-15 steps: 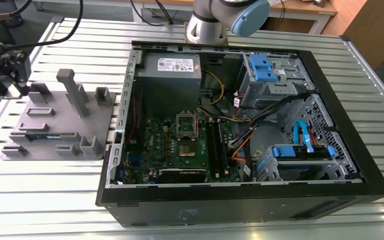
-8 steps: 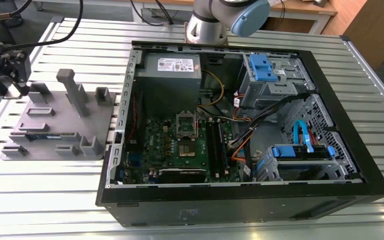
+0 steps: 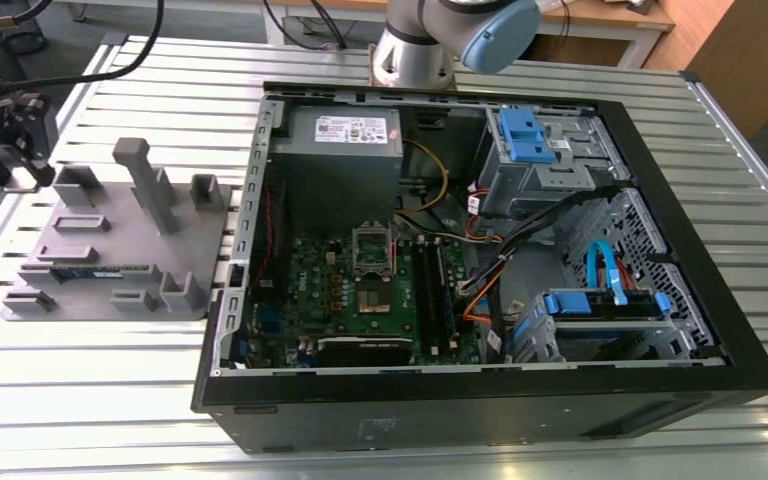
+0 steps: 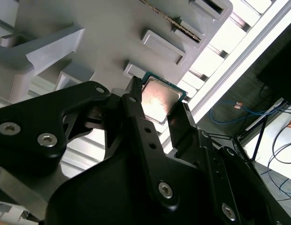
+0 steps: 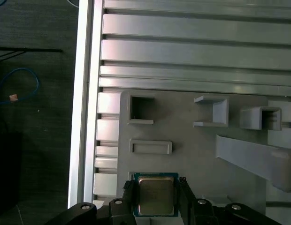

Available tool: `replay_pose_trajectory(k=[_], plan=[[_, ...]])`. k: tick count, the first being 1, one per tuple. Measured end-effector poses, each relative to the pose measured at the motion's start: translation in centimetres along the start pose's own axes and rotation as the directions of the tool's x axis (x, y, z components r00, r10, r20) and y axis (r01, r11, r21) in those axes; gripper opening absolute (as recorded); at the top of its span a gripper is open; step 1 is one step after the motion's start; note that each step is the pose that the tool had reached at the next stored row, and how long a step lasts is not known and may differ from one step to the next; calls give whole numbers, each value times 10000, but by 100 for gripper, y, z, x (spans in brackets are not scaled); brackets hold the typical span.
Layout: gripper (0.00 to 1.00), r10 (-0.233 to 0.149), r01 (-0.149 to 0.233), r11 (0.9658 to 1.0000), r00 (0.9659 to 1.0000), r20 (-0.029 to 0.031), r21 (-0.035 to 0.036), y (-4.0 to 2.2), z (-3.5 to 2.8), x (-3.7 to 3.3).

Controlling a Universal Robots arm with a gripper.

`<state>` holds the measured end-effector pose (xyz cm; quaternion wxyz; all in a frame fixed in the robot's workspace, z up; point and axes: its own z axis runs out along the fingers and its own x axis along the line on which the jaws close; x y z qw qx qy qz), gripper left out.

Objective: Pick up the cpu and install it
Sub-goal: 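Pick up the cpu and move it towards the insertion slot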

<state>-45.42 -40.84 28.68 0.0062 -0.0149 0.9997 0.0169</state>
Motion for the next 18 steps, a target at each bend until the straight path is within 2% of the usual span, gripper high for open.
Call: replay_pose_trajectory(k=[5, 12, 18], plan=[[47, 0, 0, 10000, 10000, 0, 0, 3, -83, -1], [47, 1, -1, 10000, 10000, 0, 0, 3, -91, -1], [47, 0, 0, 10000, 10000, 0, -1, 6, -178, -2]])
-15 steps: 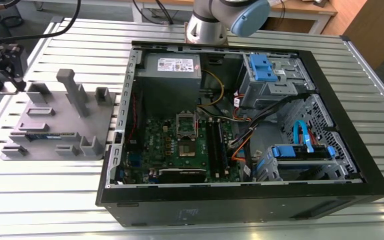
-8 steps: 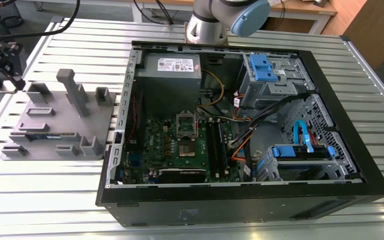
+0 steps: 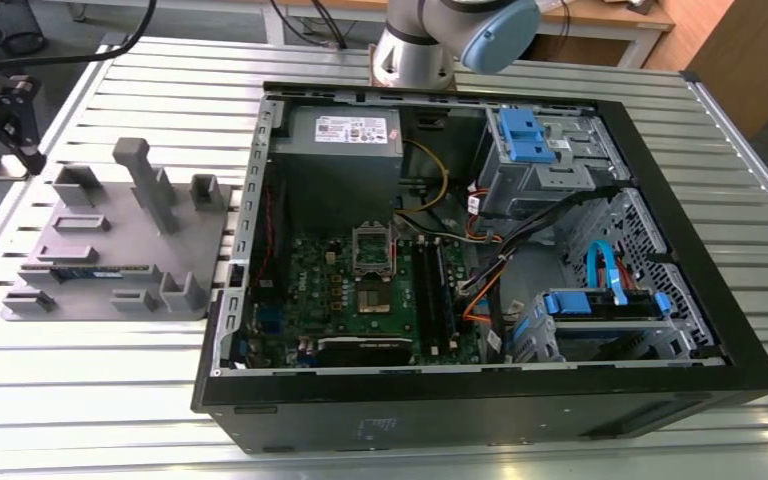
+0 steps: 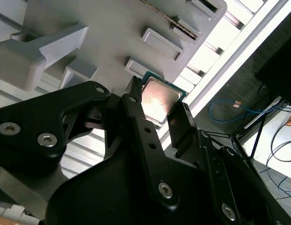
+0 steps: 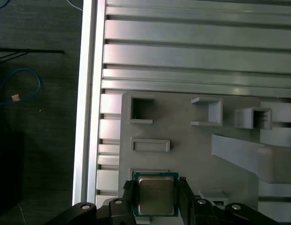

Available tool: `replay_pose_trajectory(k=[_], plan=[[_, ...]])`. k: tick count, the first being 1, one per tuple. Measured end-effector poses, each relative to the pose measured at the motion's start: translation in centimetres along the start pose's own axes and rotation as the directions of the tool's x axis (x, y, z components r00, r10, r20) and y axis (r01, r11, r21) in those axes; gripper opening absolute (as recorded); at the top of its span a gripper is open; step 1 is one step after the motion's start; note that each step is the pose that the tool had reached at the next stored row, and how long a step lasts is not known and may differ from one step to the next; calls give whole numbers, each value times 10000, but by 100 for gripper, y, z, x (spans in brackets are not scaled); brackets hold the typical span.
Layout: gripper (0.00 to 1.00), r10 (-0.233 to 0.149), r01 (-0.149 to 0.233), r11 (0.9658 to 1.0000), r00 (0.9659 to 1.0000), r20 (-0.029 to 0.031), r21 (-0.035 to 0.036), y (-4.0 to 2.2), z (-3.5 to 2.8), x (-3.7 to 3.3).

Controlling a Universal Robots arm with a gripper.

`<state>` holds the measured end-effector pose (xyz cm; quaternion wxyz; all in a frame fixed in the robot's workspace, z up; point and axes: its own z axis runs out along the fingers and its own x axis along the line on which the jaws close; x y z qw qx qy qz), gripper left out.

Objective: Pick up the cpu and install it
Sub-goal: 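Pick up the cpu and move it towards the insertion slot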

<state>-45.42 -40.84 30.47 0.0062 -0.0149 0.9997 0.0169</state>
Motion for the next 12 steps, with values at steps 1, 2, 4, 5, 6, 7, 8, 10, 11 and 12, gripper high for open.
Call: replay_pose_trajectory(k=[1, 2, 4, 5, 6, 7, 8, 10, 11, 12], plan=[[47, 0, 0, 10000, 10000, -1, 0, 1, -24, 0], [47, 0, 0, 10000, 10000, -1, 0, 2, -48, -1], [47, 0, 0, 10000, 10000, 0, 0, 3, -96, -1], [47, 0, 0, 10000, 10000, -1, 0, 4, -121, -2], [47, -1, 1, 10000, 10000, -1, 1, 5, -144, -2], [47, 0, 0, 10000, 10000, -1, 1, 5, -165, -2], [47, 0, 0, 10000, 10000, -1, 0, 6, -184, -2], [47, 0, 0, 10000, 10000, 0, 0, 7, -220, -3], [47, 0, 0, 10000, 10000, 0, 0, 8, -236, -3], [47, 0, 0, 10000, 10000, 1, 0, 8, -254, -3]])
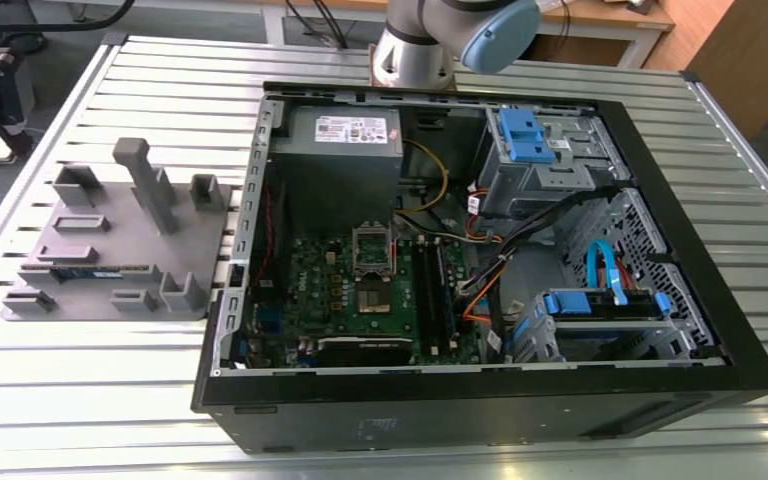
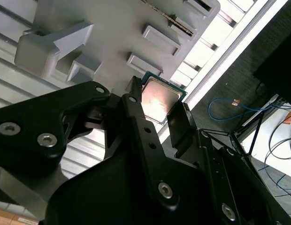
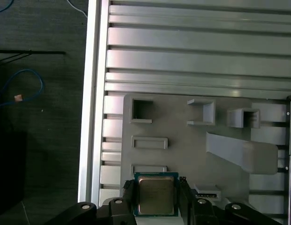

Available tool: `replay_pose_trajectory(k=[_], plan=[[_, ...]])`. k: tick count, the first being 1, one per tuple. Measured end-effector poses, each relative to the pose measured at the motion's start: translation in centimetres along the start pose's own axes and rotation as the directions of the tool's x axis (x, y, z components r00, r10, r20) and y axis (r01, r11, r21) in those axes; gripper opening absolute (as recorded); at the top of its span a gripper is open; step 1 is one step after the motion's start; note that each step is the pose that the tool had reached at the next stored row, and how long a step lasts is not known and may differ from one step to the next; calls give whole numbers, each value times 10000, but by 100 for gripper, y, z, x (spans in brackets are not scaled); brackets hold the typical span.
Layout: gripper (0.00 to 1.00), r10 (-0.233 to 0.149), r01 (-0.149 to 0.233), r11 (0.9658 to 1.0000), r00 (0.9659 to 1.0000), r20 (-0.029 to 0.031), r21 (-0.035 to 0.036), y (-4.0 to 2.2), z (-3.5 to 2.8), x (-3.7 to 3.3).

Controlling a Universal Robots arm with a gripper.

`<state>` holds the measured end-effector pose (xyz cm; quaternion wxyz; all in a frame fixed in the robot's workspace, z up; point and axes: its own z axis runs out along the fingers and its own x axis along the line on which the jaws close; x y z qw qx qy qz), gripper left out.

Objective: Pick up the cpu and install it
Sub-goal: 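Pick up the cpu and move it towards the insertion slot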

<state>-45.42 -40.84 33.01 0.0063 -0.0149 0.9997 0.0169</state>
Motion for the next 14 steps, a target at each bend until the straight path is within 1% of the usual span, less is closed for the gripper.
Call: replay_pose_trajectory(k=[8, 14], plan=[[47, 0, 0, 10000, 10000, -1, 1, 5, -158, -2], [47, -1, 1, 10000, 10000, -1, 0, 8, -250, -3]])
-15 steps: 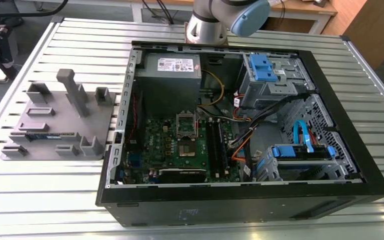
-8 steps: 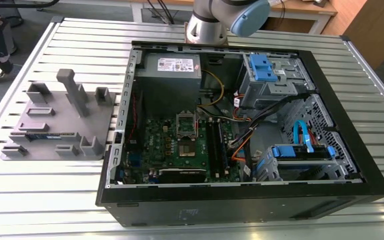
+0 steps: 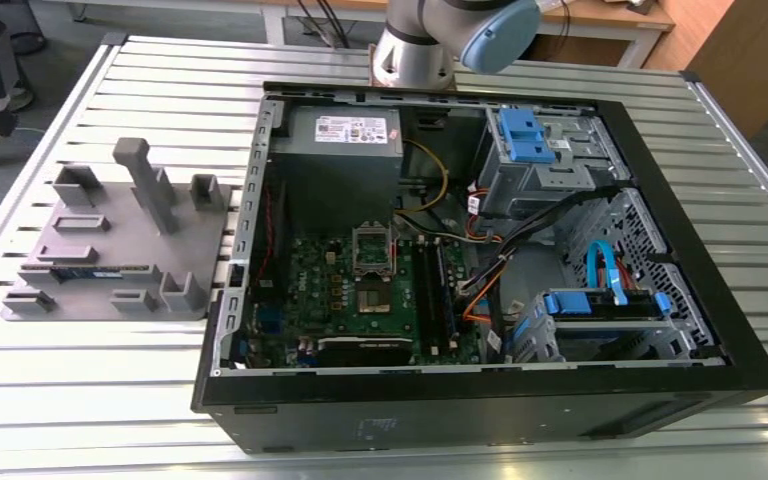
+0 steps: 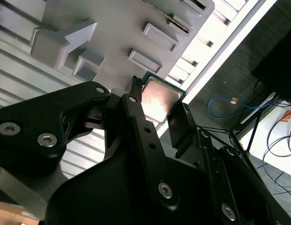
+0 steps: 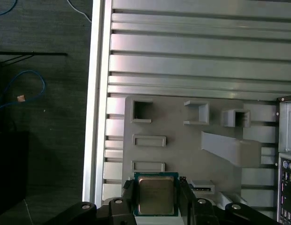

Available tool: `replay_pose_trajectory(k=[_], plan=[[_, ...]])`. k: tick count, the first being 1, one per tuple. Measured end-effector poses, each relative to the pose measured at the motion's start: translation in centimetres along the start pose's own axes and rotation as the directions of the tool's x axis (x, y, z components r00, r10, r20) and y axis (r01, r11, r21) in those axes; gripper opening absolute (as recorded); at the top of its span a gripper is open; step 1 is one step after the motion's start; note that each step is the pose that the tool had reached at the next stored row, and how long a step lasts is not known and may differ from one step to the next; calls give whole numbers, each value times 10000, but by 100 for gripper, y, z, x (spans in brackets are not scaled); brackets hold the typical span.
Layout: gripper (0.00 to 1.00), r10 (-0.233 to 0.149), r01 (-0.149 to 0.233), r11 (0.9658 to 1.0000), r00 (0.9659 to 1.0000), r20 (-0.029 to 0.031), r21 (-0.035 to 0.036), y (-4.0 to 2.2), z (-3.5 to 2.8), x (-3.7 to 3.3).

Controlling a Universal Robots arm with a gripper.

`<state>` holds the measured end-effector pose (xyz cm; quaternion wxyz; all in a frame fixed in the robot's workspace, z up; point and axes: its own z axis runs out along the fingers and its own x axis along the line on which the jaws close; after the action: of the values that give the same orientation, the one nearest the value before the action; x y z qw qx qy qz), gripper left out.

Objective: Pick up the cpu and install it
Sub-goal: 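Pick up the cpu and move it towards the insertion slot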

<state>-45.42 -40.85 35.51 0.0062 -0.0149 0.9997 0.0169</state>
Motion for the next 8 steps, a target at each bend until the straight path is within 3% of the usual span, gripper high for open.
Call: replay_pose_trajectory(k=[8], plan=[[47, 0, 0, 10000, 10000, 0, 0, 0, -10, 0]])
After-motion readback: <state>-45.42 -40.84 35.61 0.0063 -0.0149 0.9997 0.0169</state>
